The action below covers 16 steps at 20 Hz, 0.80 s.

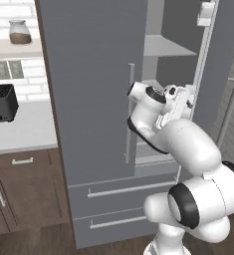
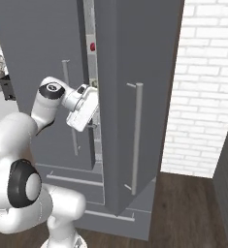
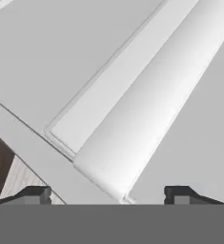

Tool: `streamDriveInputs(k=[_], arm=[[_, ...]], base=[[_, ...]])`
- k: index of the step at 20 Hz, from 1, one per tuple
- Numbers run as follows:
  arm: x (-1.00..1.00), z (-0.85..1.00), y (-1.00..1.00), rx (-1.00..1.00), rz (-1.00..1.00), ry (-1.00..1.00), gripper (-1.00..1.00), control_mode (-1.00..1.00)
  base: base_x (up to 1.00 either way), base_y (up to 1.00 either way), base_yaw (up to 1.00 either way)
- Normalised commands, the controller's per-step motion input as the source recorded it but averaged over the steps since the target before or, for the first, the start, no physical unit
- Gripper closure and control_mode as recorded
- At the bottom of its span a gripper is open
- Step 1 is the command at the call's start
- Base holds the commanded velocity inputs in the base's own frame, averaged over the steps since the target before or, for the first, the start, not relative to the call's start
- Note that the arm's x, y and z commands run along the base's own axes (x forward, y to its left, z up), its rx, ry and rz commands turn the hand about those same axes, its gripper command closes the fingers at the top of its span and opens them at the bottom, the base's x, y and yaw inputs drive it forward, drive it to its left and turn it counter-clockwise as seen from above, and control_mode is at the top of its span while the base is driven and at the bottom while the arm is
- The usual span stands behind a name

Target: Take the strawberry from the fridge and place it on top of the pancake, located on the dining counter.

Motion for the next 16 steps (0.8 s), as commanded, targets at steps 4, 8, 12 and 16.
streamDriveInputs(k=[4, 8, 12, 16], arm=[[-0.43, 0.00, -0.46, 0.00, -0.16, 0.07, -1.00, -1.00], [-0.42, 0.00, -0.56, 0.00, -0.16, 0.08, -1.00, -1.00], [-0.30, 0.00, -0.65, 0.00, -0.13, 0.09, -1.00, -1.00], [-0.22, 0.00, -0.72, 0.00, -0.10, 0.08, -1.00, -1.00]], base=[[0.00, 0.00, 0.00], [0.00, 0.00, 0.00], [0.00, 0.00, 0.00], [0.00, 0.00, 0.00]])
